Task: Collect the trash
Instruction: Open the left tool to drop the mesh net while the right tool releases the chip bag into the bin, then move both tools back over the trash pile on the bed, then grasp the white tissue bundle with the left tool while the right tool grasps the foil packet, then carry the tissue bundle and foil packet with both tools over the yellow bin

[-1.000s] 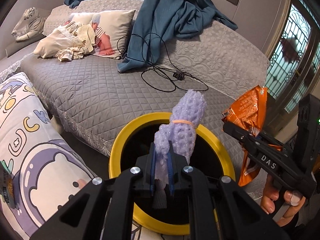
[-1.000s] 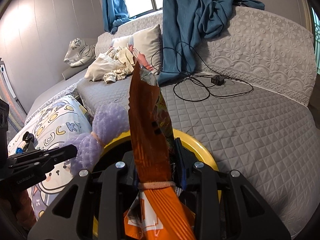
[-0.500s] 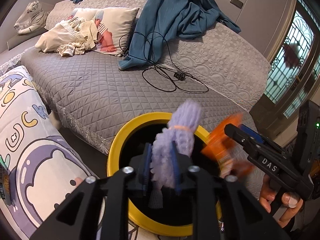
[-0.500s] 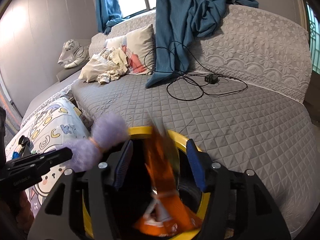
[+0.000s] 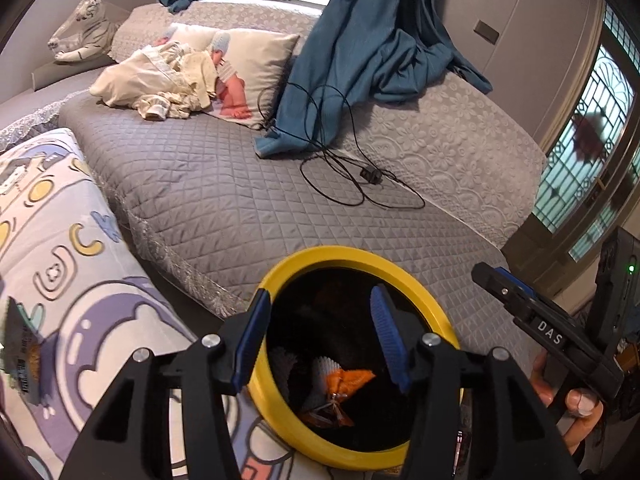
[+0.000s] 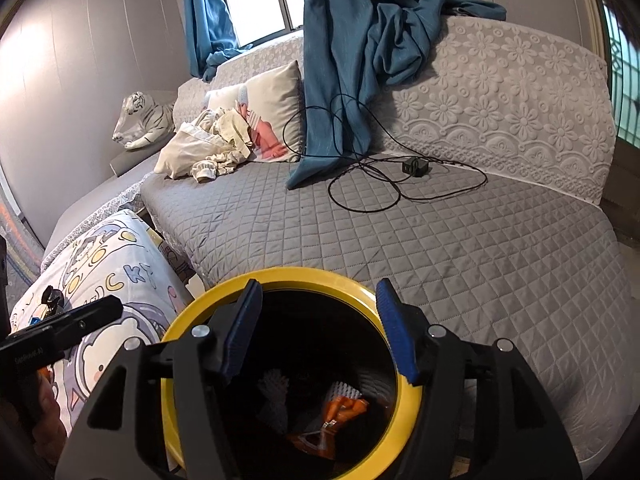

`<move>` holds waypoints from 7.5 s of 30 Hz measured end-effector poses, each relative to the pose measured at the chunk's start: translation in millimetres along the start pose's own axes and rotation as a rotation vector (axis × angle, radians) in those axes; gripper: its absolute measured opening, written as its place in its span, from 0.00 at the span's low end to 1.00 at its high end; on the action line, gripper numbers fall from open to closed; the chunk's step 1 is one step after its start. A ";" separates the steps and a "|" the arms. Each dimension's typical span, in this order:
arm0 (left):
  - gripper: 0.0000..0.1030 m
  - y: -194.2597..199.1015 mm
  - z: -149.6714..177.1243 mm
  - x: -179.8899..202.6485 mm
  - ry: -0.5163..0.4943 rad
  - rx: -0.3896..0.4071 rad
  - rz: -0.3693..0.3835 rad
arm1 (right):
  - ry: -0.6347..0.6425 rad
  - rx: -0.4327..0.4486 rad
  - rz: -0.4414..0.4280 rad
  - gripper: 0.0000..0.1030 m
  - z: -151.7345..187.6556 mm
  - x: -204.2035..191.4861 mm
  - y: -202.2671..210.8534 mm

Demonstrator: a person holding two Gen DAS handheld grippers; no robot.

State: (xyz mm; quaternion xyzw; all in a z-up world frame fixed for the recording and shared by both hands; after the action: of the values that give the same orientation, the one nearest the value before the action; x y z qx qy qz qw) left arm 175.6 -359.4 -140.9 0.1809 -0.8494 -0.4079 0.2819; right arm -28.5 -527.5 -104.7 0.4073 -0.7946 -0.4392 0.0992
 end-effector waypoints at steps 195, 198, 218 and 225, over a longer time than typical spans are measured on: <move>0.19 302.6 155.4 -207.3 0.350 0.318 -0.487 | 0.502 -0.061 -0.466 0.18 10.2 -281.8 37.2; 0.19 295.1 146.7 -194.8 0.325 0.318 -0.475 | 0.479 -0.044 -0.459 0.18 4.1 -269.5 39.8; 0.19 225.6 75.2 -102.8 0.107 0.290 -0.355 | 0.311 0.031 -0.363 0.18 -29.6 -175.7 39.2; 0.19 205.0 56.6 -73.5 0.041 0.276 -0.319 | 0.269 0.037 -0.327 0.19 -33.9 -147.3 35.3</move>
State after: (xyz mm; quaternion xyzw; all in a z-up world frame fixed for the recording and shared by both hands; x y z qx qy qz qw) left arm 181.3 -163.1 -31.2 0.3581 -0.8520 -0.3232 0.2034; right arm 64.8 -430.3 -27.5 0.5876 -0.7055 -0.3763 0.1243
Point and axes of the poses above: each gripper's, at about its wrist camera, not at the fingertips, and y roughly against the way its jaws point, x to its right, z to its underside, the point moved 2 cm from there along -y, roughly the way its jaws point, and after that the axes turned 14 degrees about -x, right-handed, at the moved point
